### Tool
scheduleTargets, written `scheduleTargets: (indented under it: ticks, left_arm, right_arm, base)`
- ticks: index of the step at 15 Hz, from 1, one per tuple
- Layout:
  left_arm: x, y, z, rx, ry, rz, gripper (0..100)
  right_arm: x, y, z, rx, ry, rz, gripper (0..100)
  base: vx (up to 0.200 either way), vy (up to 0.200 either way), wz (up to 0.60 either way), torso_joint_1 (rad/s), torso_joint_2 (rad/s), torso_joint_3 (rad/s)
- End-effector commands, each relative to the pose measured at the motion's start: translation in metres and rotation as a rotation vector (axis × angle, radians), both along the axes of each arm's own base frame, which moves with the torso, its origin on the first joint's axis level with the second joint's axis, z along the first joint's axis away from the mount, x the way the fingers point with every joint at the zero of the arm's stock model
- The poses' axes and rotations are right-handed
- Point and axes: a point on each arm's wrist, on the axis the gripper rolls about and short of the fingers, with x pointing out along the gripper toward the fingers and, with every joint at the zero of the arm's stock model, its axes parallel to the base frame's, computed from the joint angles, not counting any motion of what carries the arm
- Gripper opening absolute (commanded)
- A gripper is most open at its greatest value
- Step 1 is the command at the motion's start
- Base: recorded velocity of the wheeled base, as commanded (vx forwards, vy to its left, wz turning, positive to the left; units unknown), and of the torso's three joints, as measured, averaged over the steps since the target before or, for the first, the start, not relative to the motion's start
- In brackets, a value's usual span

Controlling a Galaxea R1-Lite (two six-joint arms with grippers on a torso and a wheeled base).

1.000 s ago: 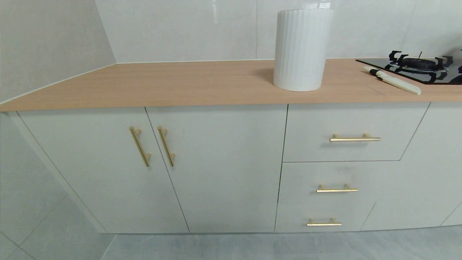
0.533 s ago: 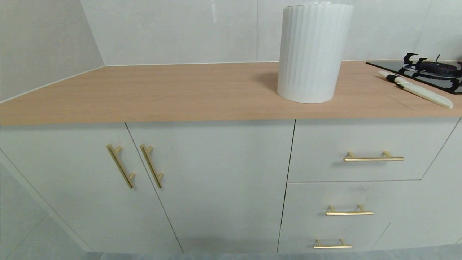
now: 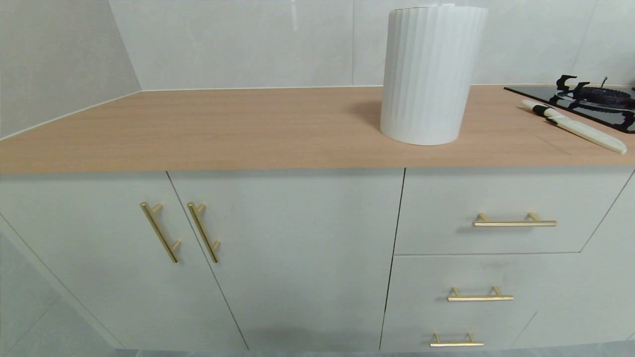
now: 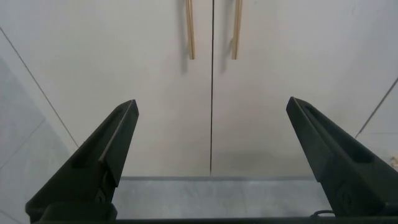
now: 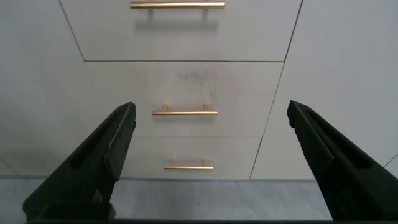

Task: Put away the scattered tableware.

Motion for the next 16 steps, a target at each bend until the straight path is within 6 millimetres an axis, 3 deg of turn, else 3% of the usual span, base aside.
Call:
scheduleTargets:
  ticks: [1, 13, 16]
  left_arm:
    - [0.0, 0.0, 0.0, 0.0, 0.0, 0.001, 100]
    - [0.0, 0.0, 0.0, -0.006, 0.0, 0.0, 100]
    - [0.0, 0.0, 0.0, -0.006, 0.0, 0.0, 100]
  right_arm:
    - [0.0001, 0.0, 0.0001, 0.0, 0.001, 0.001, 100]
    - [0.0001, 0.0, 0.0001, 0.0, 0.001, 0.001, 100]
    - [0.0001, 0.0, 0.0001, -0.002, 0.001, 0.003, 100]
  base:
    - [0.0, -0.2, 0.0, 0.012, 0.0, 0.002]
    - [0.0, -0.017, 0.0, 0.0, 0.0, 0.0]
    - [0.2, 0.0, 0.0, -0.007, 0.0, 0.007]
